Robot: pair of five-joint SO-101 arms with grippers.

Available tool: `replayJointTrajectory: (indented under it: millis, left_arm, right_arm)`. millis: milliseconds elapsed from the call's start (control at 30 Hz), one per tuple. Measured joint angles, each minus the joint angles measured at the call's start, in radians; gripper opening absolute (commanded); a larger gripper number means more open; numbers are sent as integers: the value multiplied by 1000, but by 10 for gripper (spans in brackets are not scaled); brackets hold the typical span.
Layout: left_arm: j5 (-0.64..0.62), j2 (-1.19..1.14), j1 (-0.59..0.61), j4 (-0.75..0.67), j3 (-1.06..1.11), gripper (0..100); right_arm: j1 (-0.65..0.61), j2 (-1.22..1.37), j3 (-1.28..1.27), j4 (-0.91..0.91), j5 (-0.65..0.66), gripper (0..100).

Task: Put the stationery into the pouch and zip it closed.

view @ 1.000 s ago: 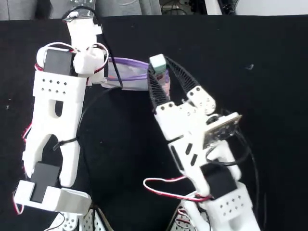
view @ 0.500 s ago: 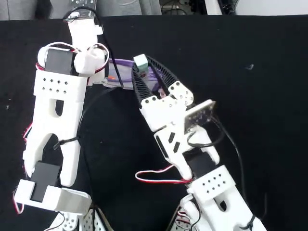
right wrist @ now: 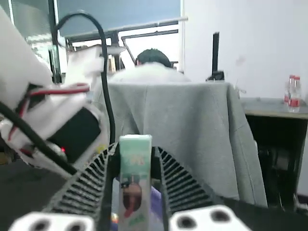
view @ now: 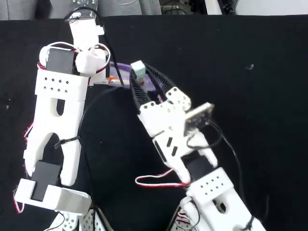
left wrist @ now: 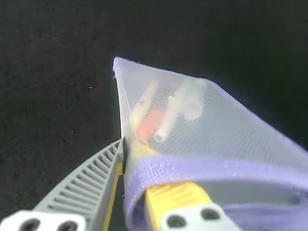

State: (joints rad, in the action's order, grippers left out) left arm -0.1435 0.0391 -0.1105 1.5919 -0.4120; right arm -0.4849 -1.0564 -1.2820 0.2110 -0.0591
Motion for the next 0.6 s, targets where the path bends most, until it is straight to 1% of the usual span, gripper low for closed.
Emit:
replayJointTrajectory:
  millis: [200,333,433,600]
  left_arm:
    - [0,-2,-3,6,2,29]
    - [0,-3,-2,6,14,29]
    - [0,-3,0,6,14,29]
    - [0,-3,-2,6,14,29]
  right_arm:
    - [3,189,40,0,0,11]
    - [6,292,100,3,58,11]
    - [6,315,104,40,103,11]
    - [12,296,40,150,121,11]
